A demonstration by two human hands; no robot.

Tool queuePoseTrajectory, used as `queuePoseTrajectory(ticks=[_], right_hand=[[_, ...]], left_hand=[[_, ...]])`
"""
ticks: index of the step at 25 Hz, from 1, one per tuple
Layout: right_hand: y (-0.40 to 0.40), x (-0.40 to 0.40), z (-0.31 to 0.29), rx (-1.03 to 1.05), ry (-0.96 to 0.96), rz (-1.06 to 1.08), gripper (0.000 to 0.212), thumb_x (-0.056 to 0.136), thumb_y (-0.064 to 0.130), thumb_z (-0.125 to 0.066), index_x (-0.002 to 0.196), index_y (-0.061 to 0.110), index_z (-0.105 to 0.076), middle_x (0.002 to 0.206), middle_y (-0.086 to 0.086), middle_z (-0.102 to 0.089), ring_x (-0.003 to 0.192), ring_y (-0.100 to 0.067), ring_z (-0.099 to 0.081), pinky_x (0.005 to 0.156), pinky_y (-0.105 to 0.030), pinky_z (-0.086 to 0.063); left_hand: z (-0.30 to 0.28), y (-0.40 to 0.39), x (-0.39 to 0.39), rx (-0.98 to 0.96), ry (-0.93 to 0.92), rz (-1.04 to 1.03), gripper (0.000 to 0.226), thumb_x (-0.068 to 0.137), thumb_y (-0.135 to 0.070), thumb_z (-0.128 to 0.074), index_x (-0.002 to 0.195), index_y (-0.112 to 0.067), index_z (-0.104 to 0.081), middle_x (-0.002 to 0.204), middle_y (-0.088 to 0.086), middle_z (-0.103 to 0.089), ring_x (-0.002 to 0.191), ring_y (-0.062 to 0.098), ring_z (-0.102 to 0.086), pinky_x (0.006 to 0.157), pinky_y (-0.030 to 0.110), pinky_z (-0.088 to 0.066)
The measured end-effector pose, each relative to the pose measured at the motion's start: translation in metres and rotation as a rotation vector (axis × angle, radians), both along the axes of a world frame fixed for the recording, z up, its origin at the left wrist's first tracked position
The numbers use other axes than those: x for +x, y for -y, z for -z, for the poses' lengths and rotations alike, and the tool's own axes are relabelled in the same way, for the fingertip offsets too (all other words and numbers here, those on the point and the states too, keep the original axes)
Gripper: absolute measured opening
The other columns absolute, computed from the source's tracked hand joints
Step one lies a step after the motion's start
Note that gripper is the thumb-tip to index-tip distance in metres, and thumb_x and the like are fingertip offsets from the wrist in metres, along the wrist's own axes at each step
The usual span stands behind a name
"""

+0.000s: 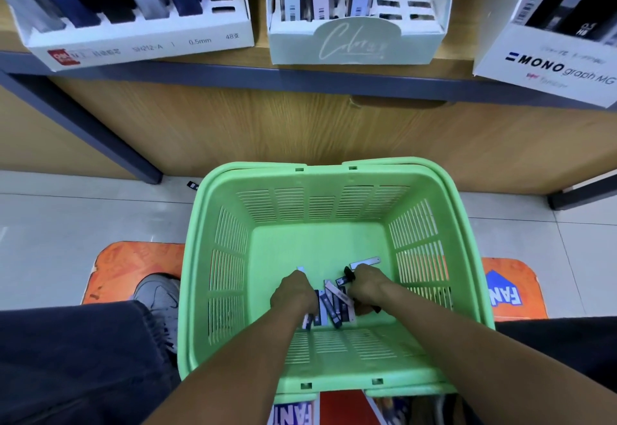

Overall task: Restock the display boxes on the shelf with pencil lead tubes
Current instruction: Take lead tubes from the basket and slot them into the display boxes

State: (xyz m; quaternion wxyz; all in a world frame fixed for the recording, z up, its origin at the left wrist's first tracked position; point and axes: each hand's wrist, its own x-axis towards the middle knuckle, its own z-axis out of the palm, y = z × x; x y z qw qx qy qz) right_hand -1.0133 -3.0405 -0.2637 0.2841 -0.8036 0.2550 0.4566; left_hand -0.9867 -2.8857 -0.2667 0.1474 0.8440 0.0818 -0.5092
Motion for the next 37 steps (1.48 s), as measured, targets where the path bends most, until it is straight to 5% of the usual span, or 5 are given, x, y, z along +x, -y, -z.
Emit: queuePoseTrajectory(ticks=[4, 7, 12, 24, 37], right_hand=[[0.003, 0.0, 0.006, 0.082, 0.002, 0.226, 0.01, 0.085, -0.003, -0.056, 0.092, 0.004, -0.054, 0.09, -0.021, -0.066, 0.081, -0.033, -0.07, 0.072, -0.042, -0.062], [0.001, 0.001, 0.007, 0.107, -0.001, 0.339, 0.01, 0.087, -0.006, -0.051, 0.089, 0.003, -0.054, 0.087, -0.024, -0.065, 0.073, -0.035, -0.069, 0.066, -0.042, -0.061], [0.001, 0.003, 0.011, 0.164, -0.022, 0.525, 0.011, 0.093, -0.006, -0.05, 0.094, -0.006, -0.06, 0.092, -0.031, -0.07, 0.078, -0.042, -0.074, 0.073, -0.054, -0.062], [-0.02, 0.009, 0.018, 0.209, 0.004, 0.68, 0.008, 0.089, -0.009, -0.054, 0.085, -0.004, -0.058, 0.079, -0.026, -0.068, 0.057, -0.033, -0.067, 0.056, -0.039, -0.057], [-0.017, 0.008, 0.011, 0.605, -0.18, 0.918, 0.015, 0.094, -0.007, -0.055, 0.107, -0.01, -0.063, 0.095, -0.023, -0.073, 0.076, -0.031, -0.075, 0.063, -0.037, -0.062]], left_hand=[[0.0, -0.001, -0.001, -0.073, -0.03, -0.273, 0.02, 0.087, -0.001, -0.066, 0.09, -0.006, -0.046, 0.085, 0.013, -0.058, 0.059, 0.024, -0.052, 0.058, 0.029, -0.043], [0.005, 0.004, -0.002, -0.068, 0.022, -0.173, 0.056, 0.094, 0.001, -0.054, 0.146, 0.0, -0.033, 0.104, 0.014, -0.063, 0.078, 0.024, -0.057, 0.068, 0.03, -0.049], [-0.006, 0.011, -0.005, -0.045, 0.133, -0.064, 0.022, 0.095, 0.005, -0.048, 0.083, -0.011, -0.04, 0.106, 0.011, -0.062, 0.09, 0.026, -0.06, 0.086, 0.033, -0.055], [0.002, 0.016, 0.005, -0.201, 0.037, -0.49, 0.03, 0.095, -0.037, -0.062, 0.097, -0.008, -0.056, 0.091, 0.007, -0.065, 0.079, 0.025, -0.063, 0.053, 0.026, -0.046], [0.009, -0.004, 0.008, -0.336, -0.048, -0.516, 0.026, 0.073, -0.02, -0.077, 0.089, -0.011, -0.059, 0.069, 0.006, -0.059, 0.054, 0.017, -0.05, 0.047, 0.02, -0.033]])
